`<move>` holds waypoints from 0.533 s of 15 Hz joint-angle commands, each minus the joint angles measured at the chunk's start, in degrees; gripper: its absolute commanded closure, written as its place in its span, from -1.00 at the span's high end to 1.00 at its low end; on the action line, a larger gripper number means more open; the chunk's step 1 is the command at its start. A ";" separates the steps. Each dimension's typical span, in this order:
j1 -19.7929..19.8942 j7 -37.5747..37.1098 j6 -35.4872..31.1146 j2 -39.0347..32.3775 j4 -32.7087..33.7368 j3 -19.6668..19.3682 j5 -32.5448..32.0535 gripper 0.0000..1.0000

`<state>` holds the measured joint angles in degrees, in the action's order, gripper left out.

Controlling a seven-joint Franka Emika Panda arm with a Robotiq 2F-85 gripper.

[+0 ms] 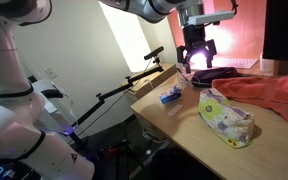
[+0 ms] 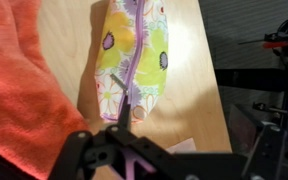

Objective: Move the white purse to the left

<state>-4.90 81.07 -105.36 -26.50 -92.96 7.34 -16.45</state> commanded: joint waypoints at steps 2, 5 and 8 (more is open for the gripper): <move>-0.03 0.05 -0.11 -0.21 0.12 0.00 0.02 1.00; -0.03 0.05 -0.11 -0.43 0.12 0.00 0.02 1.00; -0.38 -0.10 1.23 -1.75 1.68 -0.04 -0.15 1.00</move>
<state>-4.91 81.13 -105.59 -27.02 -92.97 7.34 -16.45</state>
